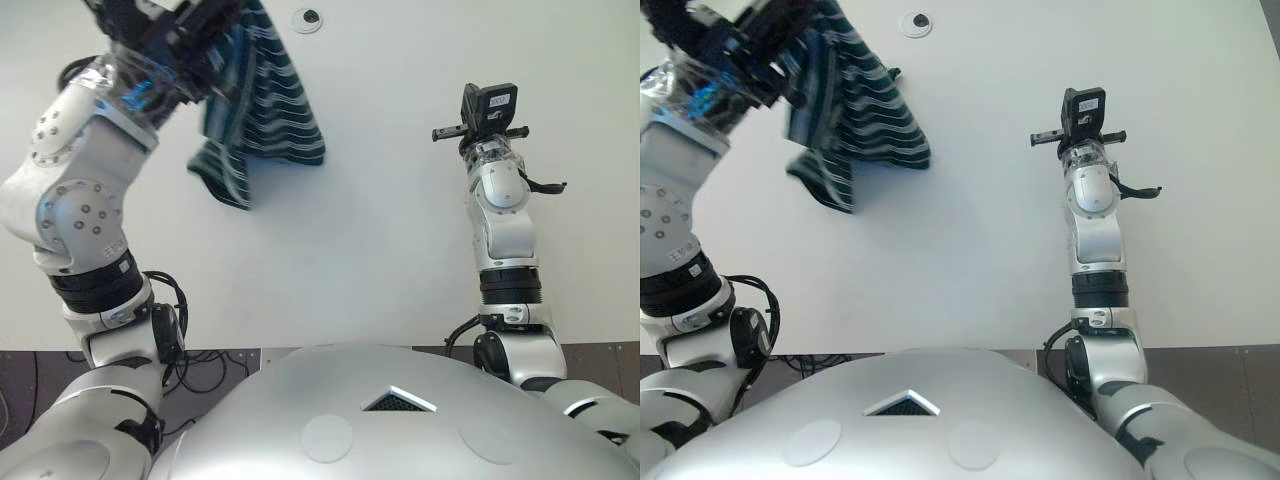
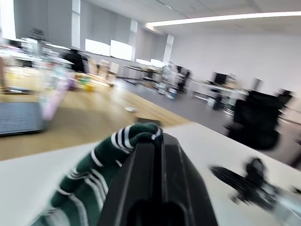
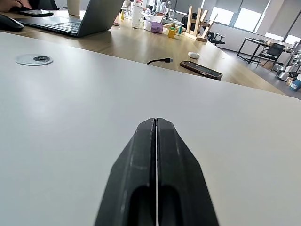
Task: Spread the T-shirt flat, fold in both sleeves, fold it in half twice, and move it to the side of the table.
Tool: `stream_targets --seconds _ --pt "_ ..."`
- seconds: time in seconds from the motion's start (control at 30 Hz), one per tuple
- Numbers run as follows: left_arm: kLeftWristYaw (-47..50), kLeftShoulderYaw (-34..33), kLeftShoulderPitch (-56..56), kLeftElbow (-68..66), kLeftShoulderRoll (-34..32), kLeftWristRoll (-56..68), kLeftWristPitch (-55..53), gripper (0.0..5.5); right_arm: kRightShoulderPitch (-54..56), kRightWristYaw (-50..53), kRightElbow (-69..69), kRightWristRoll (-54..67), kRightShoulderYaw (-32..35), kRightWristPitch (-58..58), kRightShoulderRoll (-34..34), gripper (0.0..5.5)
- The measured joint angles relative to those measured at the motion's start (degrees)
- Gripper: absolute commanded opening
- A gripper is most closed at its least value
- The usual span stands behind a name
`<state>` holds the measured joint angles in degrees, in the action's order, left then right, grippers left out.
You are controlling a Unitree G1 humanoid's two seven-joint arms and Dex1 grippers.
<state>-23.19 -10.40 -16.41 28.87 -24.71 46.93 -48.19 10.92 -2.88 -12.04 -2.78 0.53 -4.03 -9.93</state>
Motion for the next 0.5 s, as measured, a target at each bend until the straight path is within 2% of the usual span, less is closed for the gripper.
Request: stream_targets --seconds 0.1,0.33,0.4,0.5 --pt "1.6 4.8 6.3 2.1 -0.3 -0.1 -4.7 0.01 0.8 -0.7 -0.2 0.0 0.7 0.0 -0.1 0.00" --pt "4.2 10.5 14.7 -0.9 0.9 -3.5 -7.0 1.24 0.8 -1.8 -1.0 -0.1 1.3 0.0 -0.3 0.00" --pt "1.5 11.5 17.3 1.2 -1.2 -3.2 -7.4 1.24 0.8 -1.8 -1.2 -0.2 1.4 0.0 -0.2 0.00" --pt "-6.0 9.4 23.7 5.8 -9.9 -4.1 -5.2 1.24 0.7 -1.8 -1.2 -0.2 1.6 0.1 -0.2 0.00"
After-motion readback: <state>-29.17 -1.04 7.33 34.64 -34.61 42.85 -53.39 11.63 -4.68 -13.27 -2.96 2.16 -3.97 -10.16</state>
